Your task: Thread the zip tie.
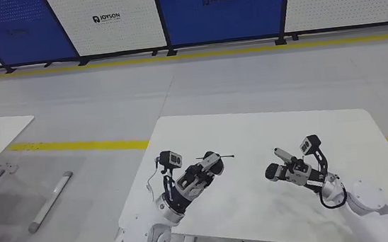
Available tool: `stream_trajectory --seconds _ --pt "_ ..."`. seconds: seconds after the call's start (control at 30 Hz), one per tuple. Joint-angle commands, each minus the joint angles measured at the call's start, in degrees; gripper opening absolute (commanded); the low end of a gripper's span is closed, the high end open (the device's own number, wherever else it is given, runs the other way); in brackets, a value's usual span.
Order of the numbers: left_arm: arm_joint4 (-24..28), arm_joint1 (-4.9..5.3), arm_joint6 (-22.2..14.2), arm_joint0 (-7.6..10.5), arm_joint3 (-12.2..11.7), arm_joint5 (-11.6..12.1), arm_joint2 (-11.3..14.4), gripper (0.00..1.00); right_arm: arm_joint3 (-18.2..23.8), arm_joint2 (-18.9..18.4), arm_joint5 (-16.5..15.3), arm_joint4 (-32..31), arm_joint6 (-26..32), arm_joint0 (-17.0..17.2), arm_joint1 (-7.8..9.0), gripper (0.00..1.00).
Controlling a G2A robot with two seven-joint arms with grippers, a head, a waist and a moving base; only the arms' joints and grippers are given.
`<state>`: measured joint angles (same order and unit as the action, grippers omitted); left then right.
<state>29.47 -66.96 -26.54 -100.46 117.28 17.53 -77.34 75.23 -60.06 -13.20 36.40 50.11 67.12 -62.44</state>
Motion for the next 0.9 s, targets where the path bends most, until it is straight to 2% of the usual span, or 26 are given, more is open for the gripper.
stream_trajectory --seconds 0.0,0.03,0.23,0.3,0.4,0.53,0.83,0.87 --pt "-0.98 0.03 0.50 0.29 -0.62 -1.35 0.21 0.00 0.00 0.00 0.00 0.00 0.00 0.00 0.00 1.00" --pt "-1.67 -0.01 1.10 0.70 -1.15 -1.85 0.64 0.00 0.00 0.00 0.00 0.00 0.00 0.00 0.00 1.00" --pt "-11.70 -0.26 5.51 5.99 -8.35 -9.72 4.63 0.00 0.00 0.00 0.00 0.00 0.00 0.00 0.00 1.00" --pt "-13.26 -0.61 8.39 7.50 -10.92 -10.52 6.49 0.00 0.00 0.00 0.00 0.00 0.00 0.00 0.00 1.00" --pt "-14.90 -1.04 10.22 10.12 -14.59 -11.27 8.85 0.00 0.00 0.00 0.00 0.00 0.00 0.00 0.00 1.00" --pt "-13.59 -1.46 10.34 11.91 -17.60 -11.16 10.80 0.00 0.00 0.00 0.00 0.00 0.00 0.00 0.00 1.00" --pt "-12.51 -1.54 10.31 12.12 -17.94 -11.10 11.00 0.00 0.00 0.00 0.00 0.00 0.00 0.00 0.00 1.00" --pt "-12.51 -1.54 10.31 12.12 -17.94 -11.10 11.00 0.00 0.60 0.05 0.46 -3.24 -1.12 -0.20 0.13 1.00"
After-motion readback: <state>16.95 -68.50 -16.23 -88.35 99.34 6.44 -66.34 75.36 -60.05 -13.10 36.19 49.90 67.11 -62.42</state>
